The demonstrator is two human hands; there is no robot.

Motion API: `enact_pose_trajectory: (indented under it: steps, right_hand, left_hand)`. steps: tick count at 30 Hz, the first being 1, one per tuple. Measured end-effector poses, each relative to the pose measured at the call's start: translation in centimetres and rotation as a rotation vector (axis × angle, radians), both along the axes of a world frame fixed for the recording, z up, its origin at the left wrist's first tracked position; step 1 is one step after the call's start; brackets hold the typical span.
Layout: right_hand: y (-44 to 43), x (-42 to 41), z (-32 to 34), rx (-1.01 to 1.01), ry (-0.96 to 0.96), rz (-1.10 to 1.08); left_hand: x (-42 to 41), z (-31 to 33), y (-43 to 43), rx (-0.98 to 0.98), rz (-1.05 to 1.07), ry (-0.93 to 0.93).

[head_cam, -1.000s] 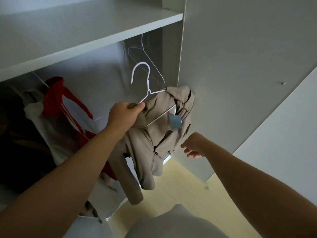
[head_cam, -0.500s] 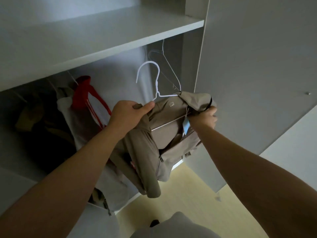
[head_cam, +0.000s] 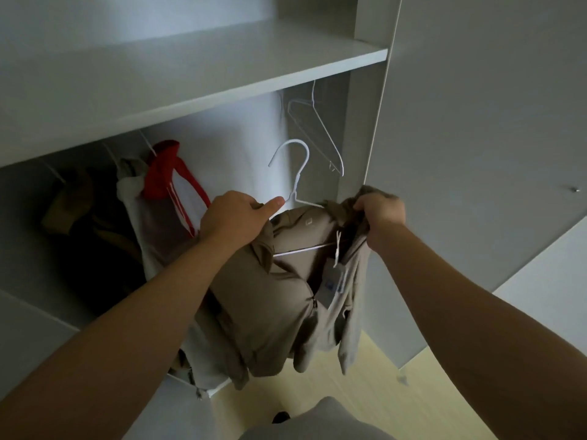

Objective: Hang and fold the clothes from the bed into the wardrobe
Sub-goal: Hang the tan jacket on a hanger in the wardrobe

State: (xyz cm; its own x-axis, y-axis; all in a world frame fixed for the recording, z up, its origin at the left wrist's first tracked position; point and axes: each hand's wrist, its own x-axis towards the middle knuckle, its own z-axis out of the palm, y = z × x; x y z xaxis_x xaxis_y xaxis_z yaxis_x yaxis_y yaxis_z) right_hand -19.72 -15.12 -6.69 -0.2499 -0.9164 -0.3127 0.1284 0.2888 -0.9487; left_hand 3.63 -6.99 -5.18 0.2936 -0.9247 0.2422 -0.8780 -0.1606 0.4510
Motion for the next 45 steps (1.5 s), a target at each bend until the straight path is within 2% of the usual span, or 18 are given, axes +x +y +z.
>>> enact_pose_trajectory:
  steps: [2, 4, 6, 7, 9, 10, 12, 14, 16, 19, 22, 25, 29, 34, 38, 40, 43, 45]
  right_hand:
    - [1.2, -0.2, 0.9, -0.262, 0.217, 0.117]
    - [2.1, -0.4, 1.5, -0.471, 0.450, 0.372]
    - [2.6, -0.5, 1.7, -0.516, 0.505, 0.652]
    - [2.7, -0.4, 1.8, -0.493, 0.425, 0.739]
    - [3.0, -0.3, 1.8, -0.475, 0.265, 0.680]
    - [3.0, -0.4, 1.9, -0.507, 0.286, 0.565]
    - [3.1, -1.3, 1.8, -0.653, 0.486, 0.338]
    - [2.9, -2.5, 1.3, -0.769, 0.671, 0.245]
    - [2.6, -3.7, 0.9, -0.679, 0.842, 0.317]
    - [2.1, -4.7, 0.1, -0.496, 1.047, 0.546]
    - [1.6, -5.0, 0.1, -0.454, 1.012, 0.536]
    - [0.7, -5.1, 0.2, -0.485, 1.114, 0.651]
    - [-0.2, -4.9, -0.7, -0.525, 1.064, 0.698]
    - [-1.5, -1.2, -2.4, -0.482, 1.144, 0.591]
    - [-3.4, 3.4, -2.8, -0.433, 1.176, 0.603]
    - [-5.1, 5.7, -2.6, -0.408, 1.192, 0.581]
    - [-8.0, 9.1, -2.3, -0.407, 1.235, 0.551]
    - [-9.8, 11.4, -2.3, -0.420, 1.255, 0.550]
  left_hand:
    - [-0.3, -0.3, -0.4, 0.007, 0.015, 0.004]
    - [-0.6, -0.4, -1.0, -0.009, 0.009, 0.061]
    - [-1.0, -0.6, -1.6, -0.013, 0.010, 0.115]
    - [-1.2, -0.7, -1.8, -0.011, 0.015, 0.132]
    - [-1.7, -1.0, -2.1, -0.017, 0.023, 0.165]
    - [-1.9, -1.2, -2.3, -0.024, 0.016, 0.180]
    - [-2.3, -1.6, -2.4, -0.034, -0.018, 0.191]
    - [-2.9, -1.9, -2.6, -0.042, -0.052, 0.204]
    - [-3.3, -1.9, -3.0, -0.068, -0.083, 0.223]
    - [-3.8, -1.9, -3.7, -0.084, -0.147, 0.243]
    - [-4.0, -1.8, -4.3, -0.056, -0.218, 0.208]
    - [-4.2, -1.3, -4.8, -0.029, -0.277, 0.174]
    - [-4.1, -1.3, -5.8, 0.074, -0.348, 0.112]
    - [-2.3, -3.6, -8.0, 0.122, -0.221, 0.004]
    - [0.1, -5.4, -9.8, 0.076, 0.098, 0.267]
    - [2.0, -6.5, -11.4, 0.127, 0.251, 0.418]
    - [4.9, -7.9, -13.5, 0.284, 0.310, 0.765]
    - [6.7, -8.4, -14.9, 0.264, 0.297, 0.948]
